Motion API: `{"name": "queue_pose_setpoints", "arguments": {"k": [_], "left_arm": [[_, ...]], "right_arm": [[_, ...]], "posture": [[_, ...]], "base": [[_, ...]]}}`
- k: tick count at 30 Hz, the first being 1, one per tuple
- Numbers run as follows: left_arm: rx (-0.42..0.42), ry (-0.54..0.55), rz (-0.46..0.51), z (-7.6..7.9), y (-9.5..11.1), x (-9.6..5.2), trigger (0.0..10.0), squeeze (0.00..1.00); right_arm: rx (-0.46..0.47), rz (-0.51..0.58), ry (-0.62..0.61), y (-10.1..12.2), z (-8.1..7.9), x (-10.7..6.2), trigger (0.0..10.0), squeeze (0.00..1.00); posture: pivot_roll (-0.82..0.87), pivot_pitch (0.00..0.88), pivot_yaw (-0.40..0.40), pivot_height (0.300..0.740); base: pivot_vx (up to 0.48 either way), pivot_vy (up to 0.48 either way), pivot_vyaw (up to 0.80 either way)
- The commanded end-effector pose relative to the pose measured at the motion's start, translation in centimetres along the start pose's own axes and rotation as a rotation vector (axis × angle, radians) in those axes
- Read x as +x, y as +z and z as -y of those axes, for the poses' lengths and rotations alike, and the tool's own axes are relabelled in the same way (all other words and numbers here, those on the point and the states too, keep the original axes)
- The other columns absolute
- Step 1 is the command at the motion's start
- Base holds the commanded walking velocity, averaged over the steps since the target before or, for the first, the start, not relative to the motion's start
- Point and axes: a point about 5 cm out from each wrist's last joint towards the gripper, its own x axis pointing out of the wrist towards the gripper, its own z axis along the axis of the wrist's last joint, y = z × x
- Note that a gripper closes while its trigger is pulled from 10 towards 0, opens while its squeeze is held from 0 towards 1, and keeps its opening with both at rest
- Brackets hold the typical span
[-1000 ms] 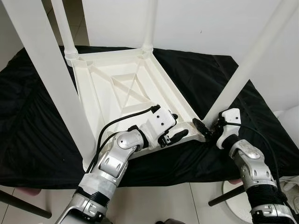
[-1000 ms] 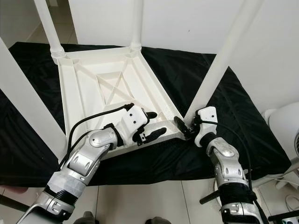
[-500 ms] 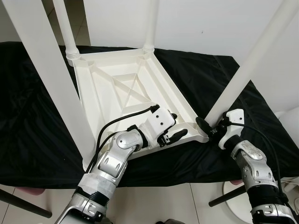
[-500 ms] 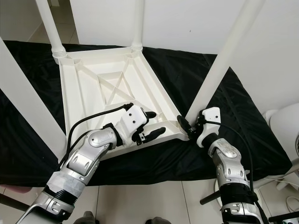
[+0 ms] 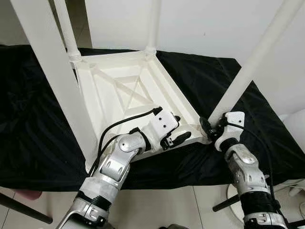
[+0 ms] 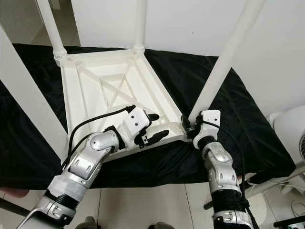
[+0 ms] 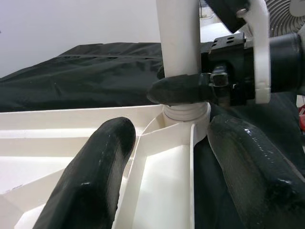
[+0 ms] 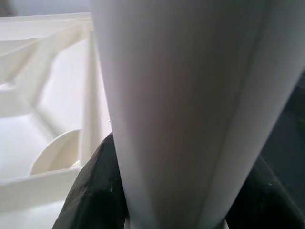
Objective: Building children table
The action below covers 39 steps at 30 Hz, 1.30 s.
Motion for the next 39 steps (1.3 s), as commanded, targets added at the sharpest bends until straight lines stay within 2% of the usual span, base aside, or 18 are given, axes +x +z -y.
{"name": "queue_pose_setpoints", "arguments": {"k": [1,2,4,10,18,19,21,22,30,37,38,39], "left_arm": [[0.005,0.042,0.007,-0.1,0.1,0.1,10.0,0.00],[0.005,0.042,0.007,-0.1,0.1,0.1,10.0,0.00],[0.003,0.038,0.008,0.0,0.1,0.1,10.0,0.00],[-0.002,0.038,0.011,0.1,0.1,0.1,10.0,0.00],[-0.002,0.034,0.009,0.2,0.1,0.1,10.0,0.00],[-0.002,0.036,0.009,0.1,0.1,0.1,10.0,0.00],[-0.002,0.037,0.010,0.1,0.1,0.1,10.0,0.00],[-0.003,0.038,0.010,0.1,0.1,0.1,10.0,0.00],[-0.004,0.043,0.009,0.2,0.0,0.0,10.0,0.00],[-0.005,0.047,0.007,0.1,0.0,0.0,10.0,0.00],[-0.005,0.048,0.007,0.1,0.0,0.0,10.0,0.00],[-0.006,0.048,0.007,0.1,0.0,0.0,10.0,0.00]], "right_arm": [[-0.020,-0.078,-0.129,-1.3,1.3,-0.6,10.0,0.00],[-0.020,-0.078,-0.129,-1.3,1.3,-0.6,10.0,0.00],[-0.004,-0.055,-0.301,-1.3,-0.1,-1.2,10.0,0.00],[0.062,-0.033,-0.439,-1.2,-1.8,-1.7,10.0,0.00],[0.047,-0.012,-0.466,-0.4,-0.9,-1.9,10.0,0.00],[0.049,-0.004,-0.471,-0.2,-0.8,-2.0,10.0,0.46],[0.051,0.002,-0.473,-0.1,-0.7,-2.0,10.0,0.46],[0.052,0.011,-0.475,0.1,-0.7,-2.1,10.0,1.00],[0.045,0.038,-0.441,0.2,-0.4,-3.1,10.0,1.00],[0.036,0.028,-0.326,-0.3,0.0,-3.7,10.0,1.00],[0.030,0.027,-0.275,-0.3,0.1,-3.8,10.0,0.00],[0.026,0.027,-0.239,-0.3,0.2,-3.8,10.0,0.00]], "posture": [[0.03,0.000,-0.066,0.740],[0.03,0.000,-0.066,0.740],[0.03,0.000,-0.067,0.740],[0.04,0.001,-0.068,0.740],[0.03,0.002,-0.068,0.740],[0.03,0.003,-0.071,0.740],[0.03,0.003,-0.071,0.740],[0.03,0.003,-0.071,0.740],[0.03,0.004,-0.076,0.740],[0.04,0.004,-0.078,0.740],[0.04,0.002,-0.077,0.740],[0.04,0.002,-0.077,0.740]], "base": [[0.000,0.000,0.00],[0.000,0.000,0.00],[0.000,0.000,0.00],[0.000,0.000,0.00],[0.000,0.000,0.00],[0.000,0.000,0.00],[0.000,0.000,0.00],[0.000,0.000,0.00],[0.000,0.000,0.00],[0.000,0.000,0.00],[0.000,0.000,0.00],[0.000,0.000,0.00]]}}
